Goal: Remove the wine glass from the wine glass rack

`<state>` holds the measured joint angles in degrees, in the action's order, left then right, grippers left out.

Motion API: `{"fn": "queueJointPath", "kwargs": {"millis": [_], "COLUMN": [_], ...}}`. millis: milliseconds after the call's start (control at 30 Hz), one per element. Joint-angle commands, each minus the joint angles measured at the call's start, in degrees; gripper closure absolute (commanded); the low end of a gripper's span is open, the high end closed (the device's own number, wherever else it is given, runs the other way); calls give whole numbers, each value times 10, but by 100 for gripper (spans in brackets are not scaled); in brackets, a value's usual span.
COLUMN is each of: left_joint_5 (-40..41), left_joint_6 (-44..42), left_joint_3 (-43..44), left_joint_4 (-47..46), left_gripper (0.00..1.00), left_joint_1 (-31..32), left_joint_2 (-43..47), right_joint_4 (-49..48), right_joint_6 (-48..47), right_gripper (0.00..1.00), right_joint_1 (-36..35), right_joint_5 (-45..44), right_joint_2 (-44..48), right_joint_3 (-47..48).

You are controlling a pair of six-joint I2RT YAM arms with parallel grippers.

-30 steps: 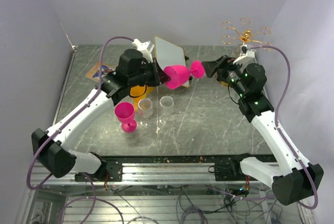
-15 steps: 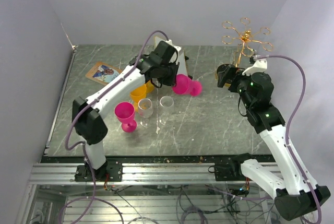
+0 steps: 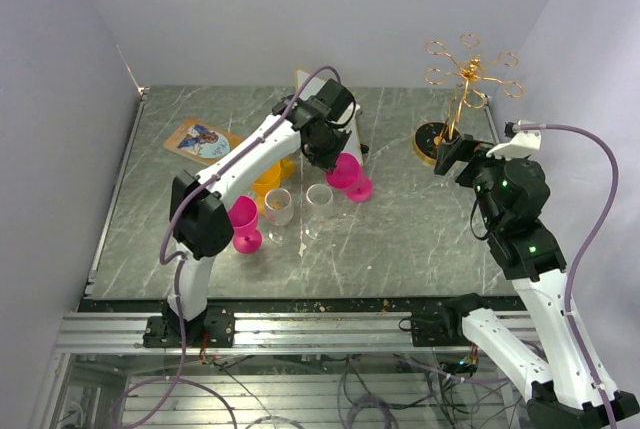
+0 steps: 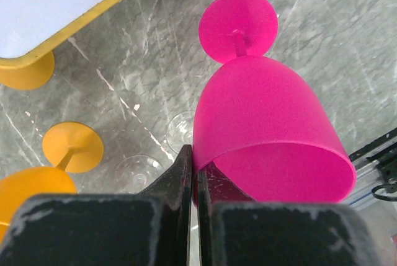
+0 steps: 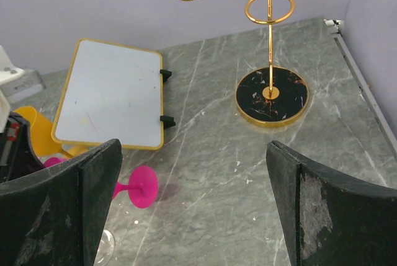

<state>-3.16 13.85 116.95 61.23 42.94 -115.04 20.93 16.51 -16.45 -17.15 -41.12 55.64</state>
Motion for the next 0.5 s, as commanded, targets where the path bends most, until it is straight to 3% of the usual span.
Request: {"fn": "queueJointPath", "kwargs": {"millis": [0,467], "left_joint_5": [25,26], "left_joint_6": [-22,-26], "left_joint_3": [42,83], "left_joint_4": [57,65], "left_gripper": [93,80], "left_joint_1": [9,12], "left_joint_2": [-32,-98], "right_joint_4": [-1,5], "right_joint_6": [-6,-10], "right_gripper": [0,0], "right_joint_1": [1,1], "right_joint_5": [5,18], "right_joint_2": [1,7], "right_joint_3": [14,14]}}
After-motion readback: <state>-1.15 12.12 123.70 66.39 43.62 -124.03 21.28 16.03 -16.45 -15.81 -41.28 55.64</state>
